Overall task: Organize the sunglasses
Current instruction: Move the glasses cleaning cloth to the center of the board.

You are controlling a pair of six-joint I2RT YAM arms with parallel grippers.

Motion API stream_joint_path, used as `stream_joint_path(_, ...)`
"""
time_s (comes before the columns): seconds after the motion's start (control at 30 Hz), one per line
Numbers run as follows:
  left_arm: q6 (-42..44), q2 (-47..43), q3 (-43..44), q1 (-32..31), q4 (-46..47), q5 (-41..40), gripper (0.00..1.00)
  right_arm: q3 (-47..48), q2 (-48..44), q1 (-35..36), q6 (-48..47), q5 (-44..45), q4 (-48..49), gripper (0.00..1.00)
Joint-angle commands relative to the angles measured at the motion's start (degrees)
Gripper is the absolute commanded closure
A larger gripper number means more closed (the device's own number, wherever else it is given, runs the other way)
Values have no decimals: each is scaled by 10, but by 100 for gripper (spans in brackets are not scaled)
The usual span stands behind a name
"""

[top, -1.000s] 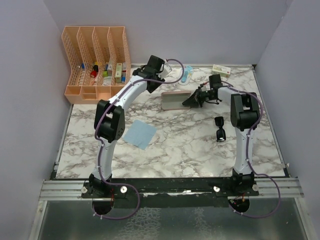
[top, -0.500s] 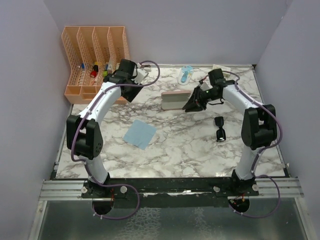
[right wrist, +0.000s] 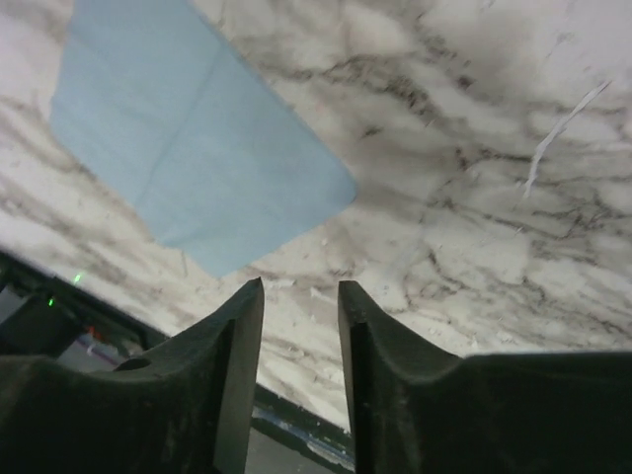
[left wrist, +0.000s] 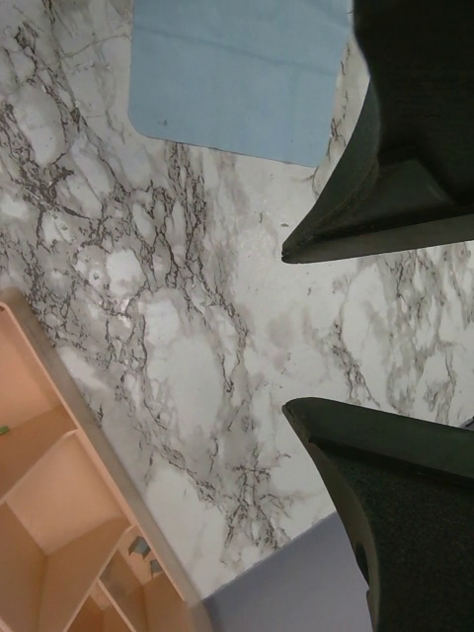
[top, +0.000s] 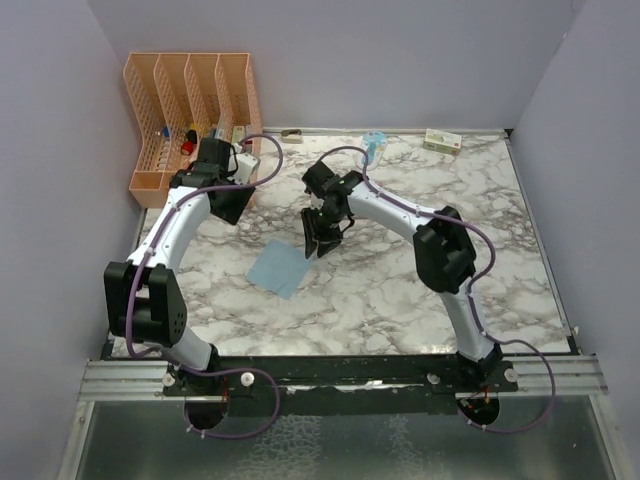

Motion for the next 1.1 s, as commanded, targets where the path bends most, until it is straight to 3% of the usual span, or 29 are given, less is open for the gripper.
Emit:
stream_joint_path(0.0,-7,-25,-19,6,12,12,41,73,47,2,-4,96,-55,61)
stream_joint_path(0.13,-12,-17,-12,6,10,21,41,70,59,3,6,122,-50,61)
stream_joint_path(0.33,-12,1,6,7,13,33,42,64,72,11,13,81,-32,60)
stream_joint_path(1.07,-22,0,15,8,24,36,43,120,151,45,8,148,-49,62)
